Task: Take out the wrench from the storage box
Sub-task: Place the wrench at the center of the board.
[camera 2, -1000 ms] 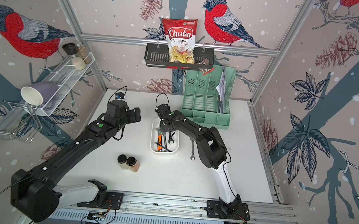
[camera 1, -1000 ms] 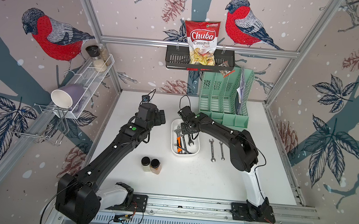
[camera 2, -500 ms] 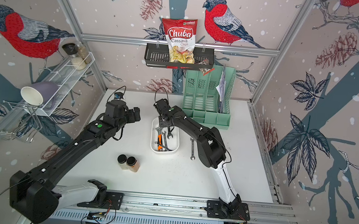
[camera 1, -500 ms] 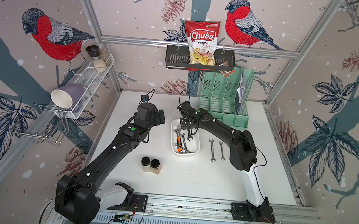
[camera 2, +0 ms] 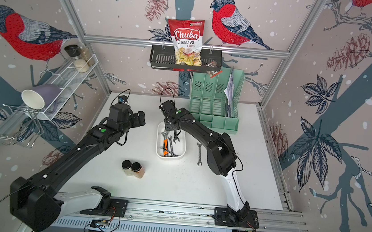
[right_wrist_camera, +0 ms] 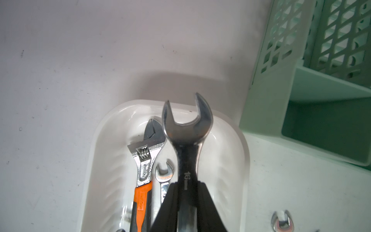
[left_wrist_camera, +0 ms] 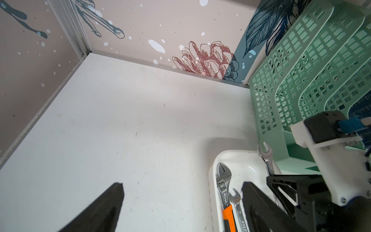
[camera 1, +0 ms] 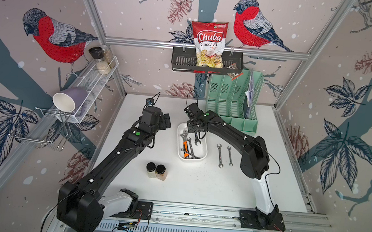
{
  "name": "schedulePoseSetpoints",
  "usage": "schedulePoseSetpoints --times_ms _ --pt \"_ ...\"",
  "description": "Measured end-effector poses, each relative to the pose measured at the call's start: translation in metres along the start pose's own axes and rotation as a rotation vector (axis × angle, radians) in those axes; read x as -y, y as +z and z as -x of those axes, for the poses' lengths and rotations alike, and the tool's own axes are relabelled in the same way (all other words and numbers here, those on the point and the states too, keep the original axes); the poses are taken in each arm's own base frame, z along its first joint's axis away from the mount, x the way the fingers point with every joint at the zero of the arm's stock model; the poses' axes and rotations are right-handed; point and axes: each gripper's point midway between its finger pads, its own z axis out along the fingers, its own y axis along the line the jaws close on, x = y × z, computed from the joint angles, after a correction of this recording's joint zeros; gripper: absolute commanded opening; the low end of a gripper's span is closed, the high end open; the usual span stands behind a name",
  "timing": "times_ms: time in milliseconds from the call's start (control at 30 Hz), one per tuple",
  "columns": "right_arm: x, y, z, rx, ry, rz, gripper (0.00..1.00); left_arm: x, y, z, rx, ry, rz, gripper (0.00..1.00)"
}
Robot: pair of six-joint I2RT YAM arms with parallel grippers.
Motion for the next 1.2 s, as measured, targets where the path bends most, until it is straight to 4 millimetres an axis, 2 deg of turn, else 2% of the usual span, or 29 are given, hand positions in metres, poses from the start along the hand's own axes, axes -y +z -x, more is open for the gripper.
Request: schedulePoseSetpoints --times_ms 300,567,1000,1200 --pt "0.009 -0.021 0.004 0.029 0.008 -0.011 0.08 0.0 0.0 -0.001 0.0 0.0 0.001 0.95" --pt "0.024 -0.037 -0.004 0.032 0.015 -0.029 0.08 -0.001 -0.002 0.001 0.005 0.0 0.001 0.95" --pt "0.065 -0.057 -0.047 -0.001 0.061 -0.08 0.09 -0.002 -0.002 -0.001 0.004 0.0 0.002 0.95" --pt "0.083 -0.064 -0.081 -0.019 0.108 -0.092 0.09 -0.001 -0.002 -0.001 0.003 0.0 -0.001 0.95"
